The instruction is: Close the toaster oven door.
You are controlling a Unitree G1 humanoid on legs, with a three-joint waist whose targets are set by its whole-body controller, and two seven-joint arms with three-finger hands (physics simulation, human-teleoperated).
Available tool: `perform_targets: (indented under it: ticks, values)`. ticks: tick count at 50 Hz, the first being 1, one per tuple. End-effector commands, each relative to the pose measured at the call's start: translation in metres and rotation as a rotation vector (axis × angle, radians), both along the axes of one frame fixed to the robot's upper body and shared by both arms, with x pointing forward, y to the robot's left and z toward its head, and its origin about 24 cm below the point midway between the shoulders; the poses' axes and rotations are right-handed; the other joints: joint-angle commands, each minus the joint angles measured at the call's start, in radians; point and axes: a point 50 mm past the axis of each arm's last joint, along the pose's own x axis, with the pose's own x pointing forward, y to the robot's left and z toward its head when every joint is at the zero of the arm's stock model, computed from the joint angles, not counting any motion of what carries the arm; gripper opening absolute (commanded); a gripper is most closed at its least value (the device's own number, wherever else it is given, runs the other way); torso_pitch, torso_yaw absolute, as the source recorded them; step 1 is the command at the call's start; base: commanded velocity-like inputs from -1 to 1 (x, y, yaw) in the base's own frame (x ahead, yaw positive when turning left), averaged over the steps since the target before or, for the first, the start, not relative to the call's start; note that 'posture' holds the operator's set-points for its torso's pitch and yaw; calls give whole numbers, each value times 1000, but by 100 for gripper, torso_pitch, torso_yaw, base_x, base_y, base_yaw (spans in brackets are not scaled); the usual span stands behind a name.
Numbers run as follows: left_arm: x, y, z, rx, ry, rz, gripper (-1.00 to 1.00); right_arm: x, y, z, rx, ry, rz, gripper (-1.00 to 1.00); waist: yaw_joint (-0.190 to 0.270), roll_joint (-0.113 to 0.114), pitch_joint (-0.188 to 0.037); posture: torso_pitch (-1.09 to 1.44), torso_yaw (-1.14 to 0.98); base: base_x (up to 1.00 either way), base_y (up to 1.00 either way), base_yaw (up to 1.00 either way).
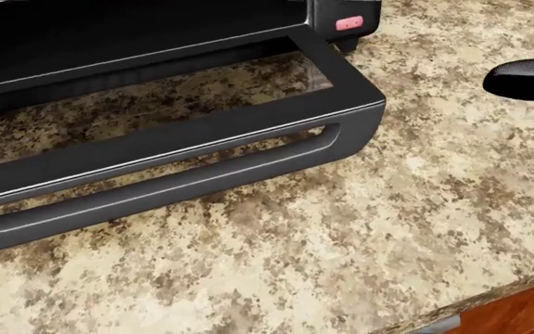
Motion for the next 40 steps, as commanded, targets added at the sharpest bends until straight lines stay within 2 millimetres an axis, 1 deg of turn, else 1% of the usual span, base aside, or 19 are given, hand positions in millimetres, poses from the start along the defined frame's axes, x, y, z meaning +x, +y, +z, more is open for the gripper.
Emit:
perform_targets:
  ticks: [1,2,3,4,6,8,14,15,16,17,18,20,22,24,25,26,29,33,40]
  values:
    - [-7,0,16,46,-65,21,100,-9,3,18,-20,-109,5,100,1,9,-23,0,0,0,0,0]
    - [-7,0,16,47,-64,21,100,-9,3,18,-39,-112,10,100,-4,16,-21,0,0,0,0,0]
    - [-7,0,16,47,-65,21,100,-10,2,19,-42,-115,-3,100,16,1,-29,0,0,0,0,32]
    - [-7,0,17,46,-65,21,100,-10,2,20,-16,-106,10,100,36,3,-34,0,0,0,0,92]
    - [-7,0,17,46,-66,22,100,-11,4,21,-43,-114,7,100,41,16,-26,0,0,0,0,100]
    - [-7,0,18,45,-67,22,100,-11,4,20,-58,-115,6,100,58,4,-36,0,0,0,0,100]
    - [-7,1,17,46,-67,24,100,-12,4,21,-56,-128,-4,100,58,-72,-9,0,0,0,0,100]
    - [-7,1,17,46,-66,24,100,-11,2,20,-23,-115,-15,100,58,-94,-12,0,0,0,0,100]
    - [-7,1,17,46,-66,24,100,-8,-1,18,-73,-101,-86,100,34,-128,-26,0,0,0,0,34]
    - [-8,1,17,47,-66,24,100,-7,-4,15,25,-72,-58,100,21,-120,-12,0,0,0,0,0]
    - [-8,1,17,47,-66,24,100,-6,-6,15,16,-70,-73,100,28,-96,-3,0,0,0,0,0]
    - [-8,1,16,48,-66,25,100,-3,-7,15,31,-48,-89,100,41,-85,-10,0,0,0,0,0]
    - [-8,1,17,48,-67,26,100,-3,-8,16,39,-55,-104,100,40,-65,-25,0,0,0,0,0]
    - [-8,2,18,55,-73,31,100,-2,-10,17,72,-43,-110,100,33,-24,-35,0,0,0,0,0]
    - [-8,2,18,60,-78,34,100,-2,-13,20,79,-62,-125,100,34,-40,-24,0,0,0,0,0]
    - [-8,2,18,62,-81,38,100,-3,-14,25,49,-109,-151,100,37,-34,-21,0,0,0,0,0]
    - [-8,5,22,57,-90,69,100,-3,-14,30,13,-114,-158,100,38,-32,-23,0,0,0,0,0]
    - [-11,6,29,76,-142,91,100,-1,-21,29,6,-104,-156,100,39,-31,-22,0,0,0,0,0]
    - [-9,7,23,113,-92,94,100,0,-38,33,-37,-94,-212,100,41,-37,-25,0,0,0,0,0]
